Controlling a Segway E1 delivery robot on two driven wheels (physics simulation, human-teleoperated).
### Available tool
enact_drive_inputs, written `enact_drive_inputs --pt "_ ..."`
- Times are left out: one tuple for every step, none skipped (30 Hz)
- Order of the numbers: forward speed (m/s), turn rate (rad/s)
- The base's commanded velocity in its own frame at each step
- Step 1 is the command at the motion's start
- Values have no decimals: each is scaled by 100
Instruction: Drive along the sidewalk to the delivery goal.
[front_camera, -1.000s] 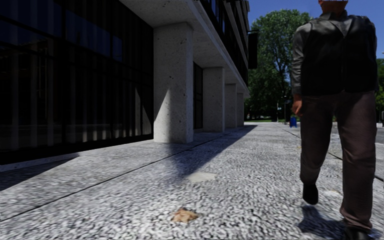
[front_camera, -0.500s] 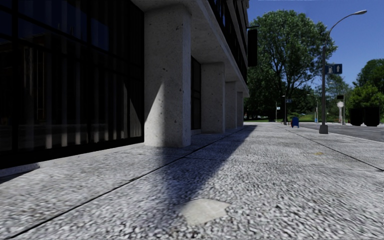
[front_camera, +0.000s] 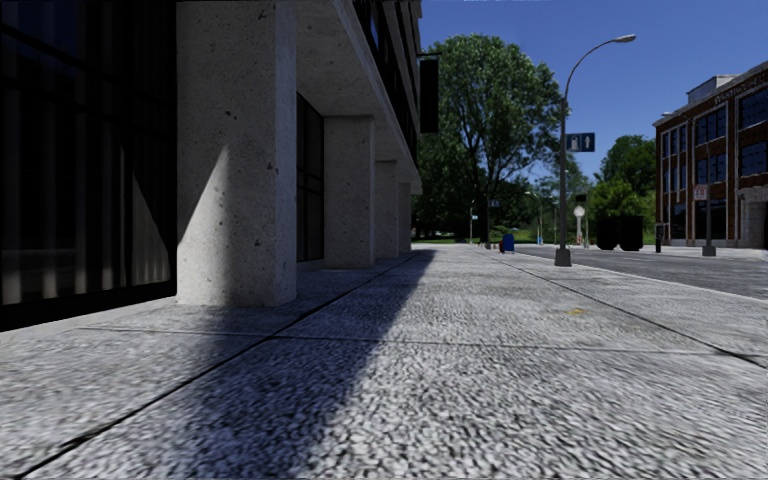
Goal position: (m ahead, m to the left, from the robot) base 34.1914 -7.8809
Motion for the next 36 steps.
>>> enact_drive_inputs --pt "159 -25" --pt "159 -18" --pt "159 -18" --pt "159 -15" --pt "159 -15" --pt "159 -15" --pt "159 -14" --pt "159 -1" --pt "159 0" --pt "159 0" --pt "159 0" --pt "159 0" --pt "159 0" --pt "159 0" --pt "159 0" --pt "159 0" --pt "159 0" --pt "159 0" --pt "159 0" --pt "159 0" --pt "170 -13" --pt "200 -21" --pt "200 -24" --pt "200 -25" --pt "200 -25" --pt "200 -25" --pt "200 -25" --pt "200 -25" --pt "200 -25" --pt "200 -25" --pt "200 -25" --pt "200 -25" --pt "200 -25" --pt "200 -25" --pt "200 -25" --pt "200 -25"
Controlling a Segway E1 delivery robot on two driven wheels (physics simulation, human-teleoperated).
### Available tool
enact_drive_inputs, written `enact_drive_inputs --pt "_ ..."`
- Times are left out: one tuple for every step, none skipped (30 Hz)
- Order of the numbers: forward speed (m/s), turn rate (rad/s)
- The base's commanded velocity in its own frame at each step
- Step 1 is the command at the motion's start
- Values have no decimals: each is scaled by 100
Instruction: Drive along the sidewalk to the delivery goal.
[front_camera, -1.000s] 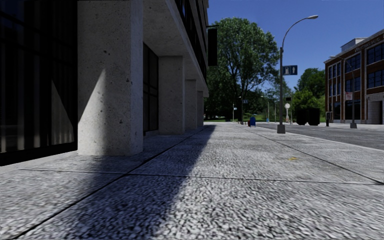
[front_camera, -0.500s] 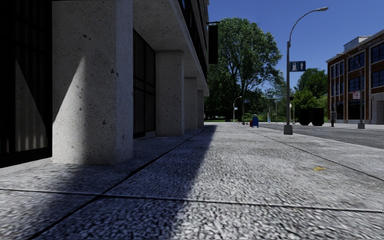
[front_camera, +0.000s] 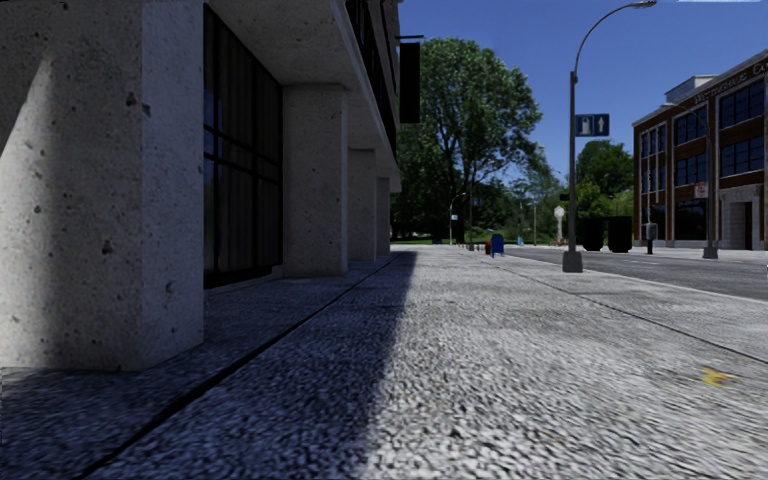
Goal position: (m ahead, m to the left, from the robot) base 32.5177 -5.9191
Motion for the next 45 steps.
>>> enact_drive_inputs --pt "200 -25" --pt "200 -25" --pt "200 -25" --pt "200 -25" --pt "200 -25" --pt "200 -25" --pt "200 -25" --pt "200 -25" --pt "200 -25" --pt "200 -25" --pt "200 -24" --pt "200 -4" --pt "200 0" --pt "200 0" --pt "200 0" --pt "200 0" --pt "200 0" --pt "200 0" --pt "200 0" --pt "200 0" --pt "200 0" --pt "200 0" --pt "200 0" --pt "200 0" --pt "200 0" --pt "200 0" --pt "200 0" --pt "200 0" --pt "200 0" --pt "200 0" --pt "200 -6" --pt "200 -6" --pt "200 -9" --pt "200 -10" --pt "200 -11" --pt "200 -15" --pt "200 -21" --pt "200 -24" --pt "200 -24" --pt "200 -24" --pt "200 -25" --pt "200 -25" --pt "200 -25" --pt "200 -25" --pt "200 -26"
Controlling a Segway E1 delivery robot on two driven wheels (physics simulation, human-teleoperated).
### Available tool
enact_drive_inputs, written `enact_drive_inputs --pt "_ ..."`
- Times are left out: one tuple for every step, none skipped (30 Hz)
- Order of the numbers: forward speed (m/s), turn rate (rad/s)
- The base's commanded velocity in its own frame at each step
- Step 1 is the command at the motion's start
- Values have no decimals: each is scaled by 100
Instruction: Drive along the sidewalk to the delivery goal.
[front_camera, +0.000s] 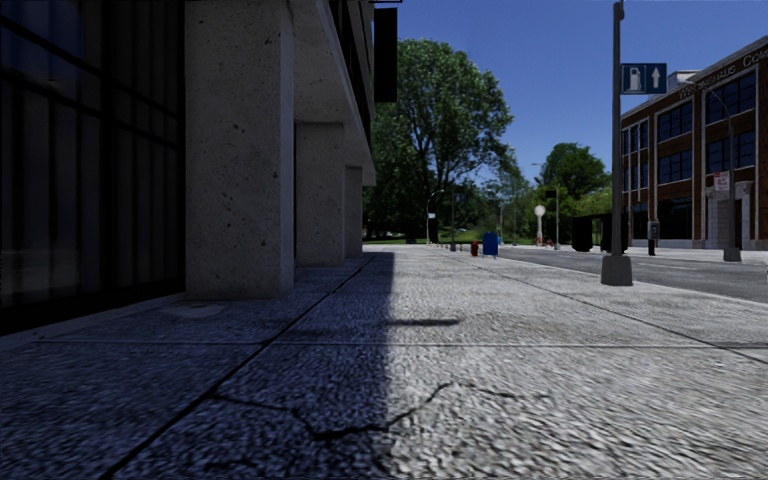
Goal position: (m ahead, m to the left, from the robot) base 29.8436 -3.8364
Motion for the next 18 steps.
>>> enact_drive_inputs --pt "200 -24" --pt "200 0" --pt "200 0" --pt "200 0" --pt "200 0" --pt "200 0" --pt "200 0" --pt "200 0" --pt "200 0" --pt "200 0" --pt "200 0" --pt "200 0" --pt "200 0" --pt "200 0" --pt "200 0" --pt "200 0" --pt "200 0" --pt "200 0"
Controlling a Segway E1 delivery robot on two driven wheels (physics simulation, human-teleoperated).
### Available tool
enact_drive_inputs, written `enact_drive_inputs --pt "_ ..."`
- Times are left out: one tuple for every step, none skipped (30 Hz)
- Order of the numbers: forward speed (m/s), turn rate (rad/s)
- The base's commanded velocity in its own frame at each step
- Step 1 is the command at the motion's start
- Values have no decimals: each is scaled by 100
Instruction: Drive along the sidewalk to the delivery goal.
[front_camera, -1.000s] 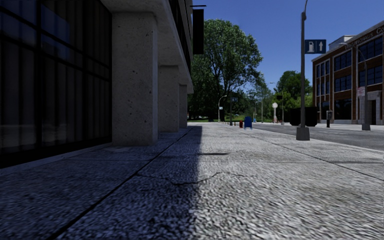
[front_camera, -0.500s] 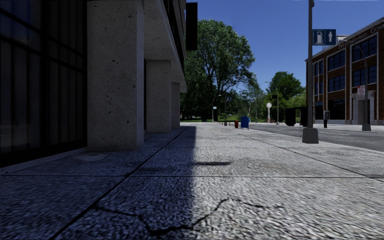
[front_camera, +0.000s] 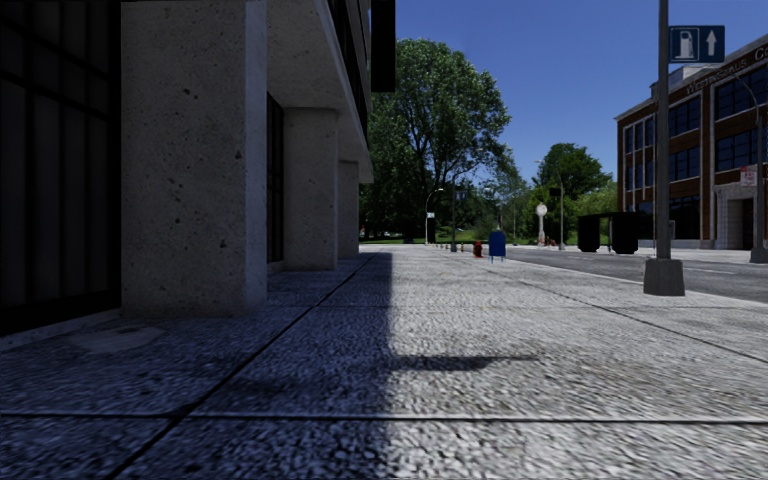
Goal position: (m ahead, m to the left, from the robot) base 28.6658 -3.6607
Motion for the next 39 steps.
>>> enact_drive_inputs --pt "200 0" --pt "200 0" --pt "200 0" --pt "200 0" --pt "200 0" --pt "200 0" --pt "200 0" --pt "200 0" --pt "200 0" --pt "200 0" --pt "200 0" --pt "200 0" --pt "200 0" --pt "200 0" --pt "200 0" --pt "200 0" --pt "200 0" --pt "200 0" --pt "200 0" --pt "200 0" --pt "200 0" --pt "200 0" --pt "200 0" --pt "200 0" --pt "200 0" --pt "200 0" --pt "200 0" --pt "200 0" --pt "200 0" --pt "200 0" --pt "200 0" --pt "200 0" --pt "200 0" --pt "200 0" --pt "200 0" --pt "200 0" --pt "200 0" --pt "200 0" --pt "200 0"
